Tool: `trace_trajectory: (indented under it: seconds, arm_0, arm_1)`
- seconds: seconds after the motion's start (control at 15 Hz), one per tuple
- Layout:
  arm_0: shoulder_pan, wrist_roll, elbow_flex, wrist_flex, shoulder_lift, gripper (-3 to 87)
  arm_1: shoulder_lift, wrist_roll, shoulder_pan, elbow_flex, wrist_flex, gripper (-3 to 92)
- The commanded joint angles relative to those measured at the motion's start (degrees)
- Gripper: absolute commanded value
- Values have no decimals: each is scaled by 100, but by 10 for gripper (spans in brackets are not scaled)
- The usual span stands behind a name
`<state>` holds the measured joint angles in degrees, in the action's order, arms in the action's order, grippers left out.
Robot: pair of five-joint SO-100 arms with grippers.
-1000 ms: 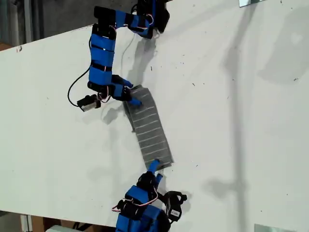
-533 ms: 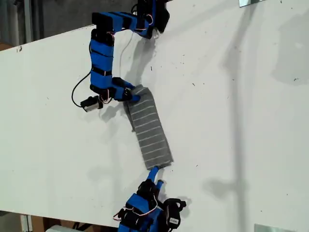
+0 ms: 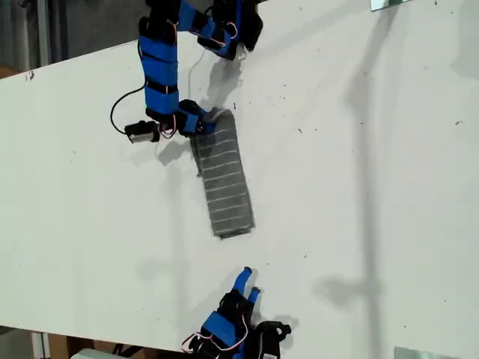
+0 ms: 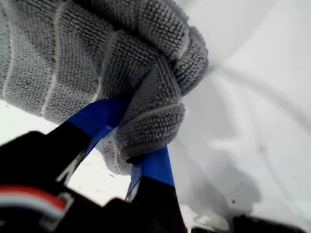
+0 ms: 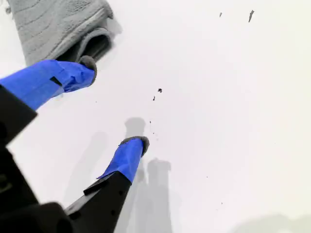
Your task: Grasp corners of a square towel and fold twice.
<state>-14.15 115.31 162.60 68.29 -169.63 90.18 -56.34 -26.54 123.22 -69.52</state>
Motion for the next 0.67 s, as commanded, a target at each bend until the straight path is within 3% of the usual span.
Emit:
trace_trajectory:
  seconds: [0.0,0.2,0.4,0.6]
  arm_0:
    - [-105,132,237,141,-554,270]
    - [-123,53,870,580,-2083,273]
    - [105,-404,1318,598,-2628,272]
    - [246,-686,1521,686,-2909,271]
  arm_1:
    - [2496,-1072,431,1635,-70,-1]
    - [4210,-2777,1934,2013,-993,-1]
    - [5889,-3665,2856,1811,-1881,-1]
    - [7286,-4052,3234,1749,-2197,-1]
